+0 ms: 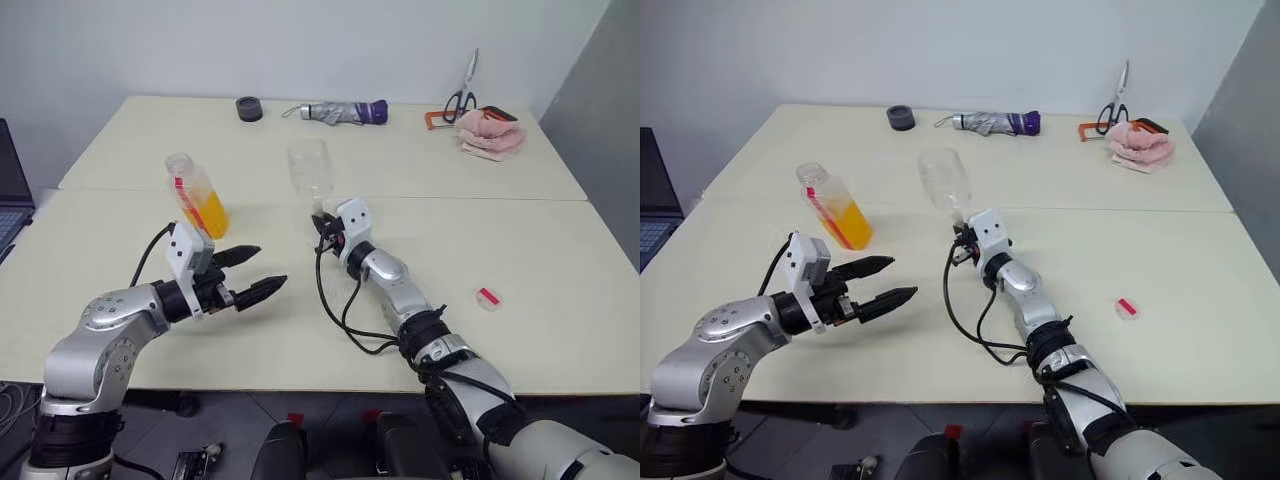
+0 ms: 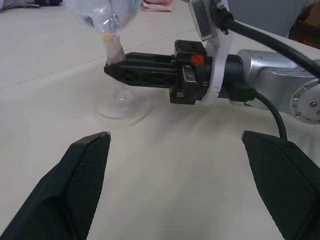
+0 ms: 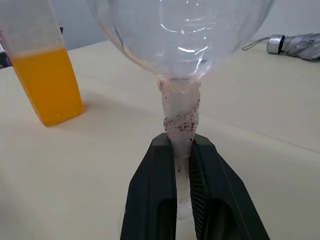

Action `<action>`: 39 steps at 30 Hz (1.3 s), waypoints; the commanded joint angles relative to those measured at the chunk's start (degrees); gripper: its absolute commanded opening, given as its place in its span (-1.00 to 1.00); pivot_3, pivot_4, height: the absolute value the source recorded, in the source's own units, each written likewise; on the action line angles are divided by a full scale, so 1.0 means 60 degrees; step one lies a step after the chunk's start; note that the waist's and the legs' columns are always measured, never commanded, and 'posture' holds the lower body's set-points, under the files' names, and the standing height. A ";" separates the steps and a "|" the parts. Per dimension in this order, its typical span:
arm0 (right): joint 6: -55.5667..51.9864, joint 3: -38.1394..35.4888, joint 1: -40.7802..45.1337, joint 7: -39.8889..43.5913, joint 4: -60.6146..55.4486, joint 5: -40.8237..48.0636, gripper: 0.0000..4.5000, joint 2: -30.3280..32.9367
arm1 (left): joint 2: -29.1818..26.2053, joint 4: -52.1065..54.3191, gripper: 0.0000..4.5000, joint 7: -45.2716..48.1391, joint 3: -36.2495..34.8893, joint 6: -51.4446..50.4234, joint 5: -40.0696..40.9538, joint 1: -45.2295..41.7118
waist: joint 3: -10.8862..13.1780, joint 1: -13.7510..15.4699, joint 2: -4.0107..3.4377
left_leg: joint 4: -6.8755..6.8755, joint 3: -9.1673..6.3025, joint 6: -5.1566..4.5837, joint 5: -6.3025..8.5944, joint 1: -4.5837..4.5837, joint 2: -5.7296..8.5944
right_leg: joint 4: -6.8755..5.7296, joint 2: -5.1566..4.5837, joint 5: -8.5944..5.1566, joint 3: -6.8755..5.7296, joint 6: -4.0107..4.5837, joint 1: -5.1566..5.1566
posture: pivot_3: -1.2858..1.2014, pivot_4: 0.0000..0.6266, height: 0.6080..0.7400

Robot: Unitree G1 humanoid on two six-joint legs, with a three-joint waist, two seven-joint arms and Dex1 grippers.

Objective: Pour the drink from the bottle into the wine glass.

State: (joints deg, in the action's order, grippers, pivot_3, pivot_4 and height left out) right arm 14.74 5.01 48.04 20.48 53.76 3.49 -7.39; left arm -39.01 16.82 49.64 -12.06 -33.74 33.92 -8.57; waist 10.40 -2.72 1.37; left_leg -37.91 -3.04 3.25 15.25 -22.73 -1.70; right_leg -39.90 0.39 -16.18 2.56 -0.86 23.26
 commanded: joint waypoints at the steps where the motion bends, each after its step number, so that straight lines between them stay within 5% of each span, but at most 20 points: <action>1: 0.1008 -0.0030 0.0305 0.0265 0.0552 -0.0045 -0.96 -0.0420 | -0.0170 0.0715 1.00 -0.0287 -0.0375 -0.0248 0.0315 -0.0029 | 0.0001 -0.0016 -0.0002 | 0.0001 0.0000 0.0000 0.0000 0.0000 -0.0002 | 0.0000 0.0001 0.0000 0.0001 0.0000 0.0001 | 0.03 -0.52 1.00; 31: 0.0916 -0.0225 -0.0560 0.0977 0.0412 0.0001 -0.96 -0.0104 | -0.1323 0.0165 1.00 -0.0151 -0.1041 -0.0323 0.0462 -0.0556 | 0.0001 -0.0090 -0.0003 | 0.0008 0.0004 0.0001 0.0000 0.0022 -0.0013 | -0.0011 0.0017 -0.0003 0.0007 0.0003 -0.0003 | 0.03 -0.52 1.00; 39: 0.0772 -0.0214 -0.0747 0.1133 -0.0007 0.0044 0.26 -0.0037 | -0.1254 -0.0446 1.00 0.0237 -0.0930 0.0381 0.0207 -0.0547 | 0.0005 -0.0091 -0.0008 | 0.0010 0.0005 0.0001 0.0000 0.0018 -0.0013 | -0.0009 0.0017 -0.0003 0.0008 0.0004 0.0000 | 0.03 -0.52 1.00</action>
State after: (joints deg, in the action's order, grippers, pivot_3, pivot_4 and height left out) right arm 19.19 3.85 43.53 26.69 56.09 3.44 -7.25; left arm -46.01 14.19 50.43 -16.59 -33.11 35.64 -11.47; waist 10.43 -3.26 1.32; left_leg -37.84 -3.01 3.25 15.25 -22.62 -1.78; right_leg -39.95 0.50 -16.20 2.60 -0.83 23.26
